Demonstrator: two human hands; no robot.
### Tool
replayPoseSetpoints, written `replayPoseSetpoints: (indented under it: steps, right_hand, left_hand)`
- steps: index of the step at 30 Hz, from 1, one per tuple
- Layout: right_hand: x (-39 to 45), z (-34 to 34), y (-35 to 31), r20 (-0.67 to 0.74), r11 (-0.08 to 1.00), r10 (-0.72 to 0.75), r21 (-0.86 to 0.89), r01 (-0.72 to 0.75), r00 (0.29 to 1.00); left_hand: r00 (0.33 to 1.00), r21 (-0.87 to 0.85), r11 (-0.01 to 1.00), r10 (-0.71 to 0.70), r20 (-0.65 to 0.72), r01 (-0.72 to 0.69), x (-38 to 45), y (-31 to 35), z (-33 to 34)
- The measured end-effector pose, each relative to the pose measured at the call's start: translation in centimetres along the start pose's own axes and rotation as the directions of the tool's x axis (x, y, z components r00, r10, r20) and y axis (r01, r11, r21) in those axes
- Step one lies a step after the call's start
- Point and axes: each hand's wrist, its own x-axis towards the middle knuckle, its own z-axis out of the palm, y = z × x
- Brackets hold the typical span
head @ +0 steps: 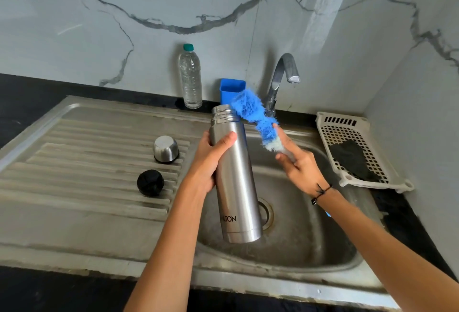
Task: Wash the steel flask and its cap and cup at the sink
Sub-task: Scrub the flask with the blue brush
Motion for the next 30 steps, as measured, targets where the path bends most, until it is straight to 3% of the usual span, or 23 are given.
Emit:
replayPoseSetpoints:
  steps: [4,11,14,20,25,30]
  right_hand:
    - [-0.2,-1.1,0.0,-0.037,0.999,0.049,0.019,-0.048,0.998]
    - [1.1,-0.4,-1.8,0.064,0.983,-0.160,-0.081,0.165,0.985]
    - [0.1,-0.1,-0.3,0.022,0.992,-0.103,-0.069,0.104,0.994]
    - [0.1,-0.6,-0.4,-0.012,0.999,-0.024,-0.039,0.023,1.000]
    - [1.2,0.8,-2.2,0.070,0.993,-0.115,-0.012,0.116,0.991]
    - [-0.3,1.4,-0.4,0.083,0.998,0.010,0.062,-0.016,0.996]
  left_hand:
    - [0.999,-0.030,1.000,0.005,-0.038,-0.006,0.2,0.0,0.1]
    - [0.997,0.034,0.998,-0.058,-0.057,0.060,0.3,-0.1,0.3]
    - [0.985,0.014,0.989,-0.143,-0.092,0.145,0.2,0.1,-0.1]
    - [0.974,-0.229,0.948,-0.227,0.007,0.223,-0.2,-0.3,-0.7]
    - [0.989,-0.167,0.977,-0.142,-0.038,0.134,0.0,-0.5,-0.4]
    - [0.982,-0.279,0.941,-0.181,0.060,0.191,-0.3,-0.3,-0.6]
